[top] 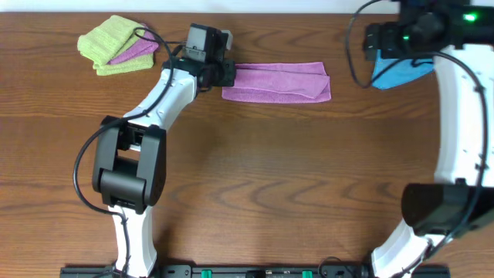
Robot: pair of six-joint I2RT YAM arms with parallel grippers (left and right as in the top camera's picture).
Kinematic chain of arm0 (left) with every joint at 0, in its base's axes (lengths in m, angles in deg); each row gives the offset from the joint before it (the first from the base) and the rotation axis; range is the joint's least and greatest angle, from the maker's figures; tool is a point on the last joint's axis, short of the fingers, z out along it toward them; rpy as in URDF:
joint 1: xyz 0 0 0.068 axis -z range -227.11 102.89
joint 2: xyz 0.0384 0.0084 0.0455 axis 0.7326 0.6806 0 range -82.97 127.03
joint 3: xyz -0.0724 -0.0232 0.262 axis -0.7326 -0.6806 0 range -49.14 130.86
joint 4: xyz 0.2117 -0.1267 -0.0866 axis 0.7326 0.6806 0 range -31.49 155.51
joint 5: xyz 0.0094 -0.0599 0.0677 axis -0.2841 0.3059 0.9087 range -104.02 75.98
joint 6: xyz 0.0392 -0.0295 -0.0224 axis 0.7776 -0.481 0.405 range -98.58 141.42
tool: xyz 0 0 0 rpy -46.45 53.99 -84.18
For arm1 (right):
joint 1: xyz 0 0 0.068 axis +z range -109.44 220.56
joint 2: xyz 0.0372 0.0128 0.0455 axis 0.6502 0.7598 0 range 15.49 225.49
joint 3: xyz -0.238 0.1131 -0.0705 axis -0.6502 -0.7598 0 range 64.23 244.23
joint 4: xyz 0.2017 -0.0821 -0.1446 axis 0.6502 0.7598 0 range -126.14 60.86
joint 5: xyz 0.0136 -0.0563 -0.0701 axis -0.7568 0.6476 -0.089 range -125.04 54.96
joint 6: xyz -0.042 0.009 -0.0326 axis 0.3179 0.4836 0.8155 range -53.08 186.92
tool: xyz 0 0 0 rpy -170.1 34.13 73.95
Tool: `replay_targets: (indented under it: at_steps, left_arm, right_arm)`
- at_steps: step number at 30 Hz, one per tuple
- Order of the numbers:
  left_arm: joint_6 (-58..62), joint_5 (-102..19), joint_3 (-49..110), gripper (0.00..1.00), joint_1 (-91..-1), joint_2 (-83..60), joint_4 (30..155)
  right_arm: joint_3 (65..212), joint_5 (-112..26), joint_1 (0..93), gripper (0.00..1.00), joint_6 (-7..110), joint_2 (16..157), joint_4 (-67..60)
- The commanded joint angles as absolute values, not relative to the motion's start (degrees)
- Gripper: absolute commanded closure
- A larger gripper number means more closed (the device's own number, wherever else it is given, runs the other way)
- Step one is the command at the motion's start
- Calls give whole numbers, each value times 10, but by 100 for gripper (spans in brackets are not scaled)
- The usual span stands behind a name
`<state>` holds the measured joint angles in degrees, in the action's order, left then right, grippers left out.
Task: Fold the cloth
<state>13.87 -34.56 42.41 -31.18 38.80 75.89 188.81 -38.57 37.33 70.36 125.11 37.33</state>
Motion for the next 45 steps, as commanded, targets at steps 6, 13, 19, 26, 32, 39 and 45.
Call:
replay_targets:
  at_steps: [6, 13, 19, 26, 32, 39, 45]
  left_arm:
    - [169, -275, 432, 94, -285, 397, 756]
    - [189, -208, 432, 94, -284, 420, 723]
    - [189, -209, 433, 94, -284, 443, 712]
    - [189, -211, 433, 94, -283, 462, 717]
    - [188, -211, 433, 94, -283, 479, 692]
    - [180, -226, 433, 94, -279, 504, 699]
    - [182, -226, 433, 94, -279, 504, 714]
  right_arm:
    - [1876, -383, 370, 1, 713, 1249, 386]
    - [1875, -383, 368, 1, 713, 1249, 387]
    - [1875, -383, 368, 1, 713, 1249, 390]
    - [1875, -383, 368, 1, 713, 1249, 398]
    - [1875, -382, 368, 1, 713, 1249, 408]
    - [1875, -382, 368, 1, 713, 1249, 417]
    - [1853, -369, 364, 1, 722, 1249, 418]
